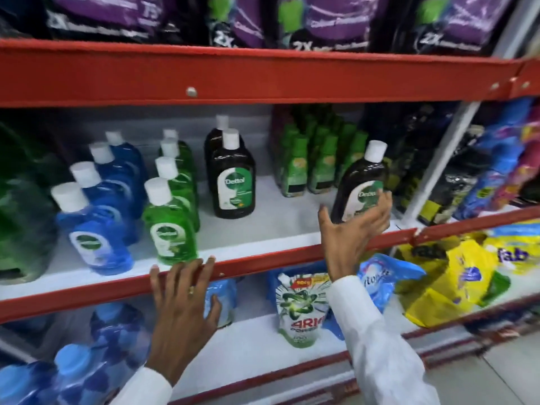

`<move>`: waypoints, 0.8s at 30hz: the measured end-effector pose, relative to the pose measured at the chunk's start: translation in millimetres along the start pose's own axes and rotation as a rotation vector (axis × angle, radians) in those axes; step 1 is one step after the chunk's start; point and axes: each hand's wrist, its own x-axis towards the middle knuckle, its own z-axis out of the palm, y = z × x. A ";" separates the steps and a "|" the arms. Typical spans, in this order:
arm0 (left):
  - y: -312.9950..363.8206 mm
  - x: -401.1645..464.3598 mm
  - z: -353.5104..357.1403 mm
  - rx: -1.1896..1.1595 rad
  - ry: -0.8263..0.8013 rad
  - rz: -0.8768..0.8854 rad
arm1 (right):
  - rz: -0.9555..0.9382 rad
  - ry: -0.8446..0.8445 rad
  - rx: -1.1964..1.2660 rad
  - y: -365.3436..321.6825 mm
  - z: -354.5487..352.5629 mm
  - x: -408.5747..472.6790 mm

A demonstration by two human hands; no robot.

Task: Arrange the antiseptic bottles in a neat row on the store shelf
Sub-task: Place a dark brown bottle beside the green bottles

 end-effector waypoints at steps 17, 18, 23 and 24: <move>-24.9 -4.7 -16.7 0.032 -0.096 -0.052 | 0.093 -0.274 -0.018 -15.7 13.0 -0.5; -25.5 -5.8 -15.8 0.027 -0.101 -0.047 | 0.077 -0.303 -0.003 -25.8 16.6 -12.1; -29.2 -7.0 -15.3 -0.042 -0.097 -0.031 | 0.031 -0.430 -0.007 -69.7 38.5 -63.5; -29.6 -7.0 -16.4 -0.044 -0.107 -0.031 | 0.027 -0.452 -0.018 -75.2 41.8 -71.6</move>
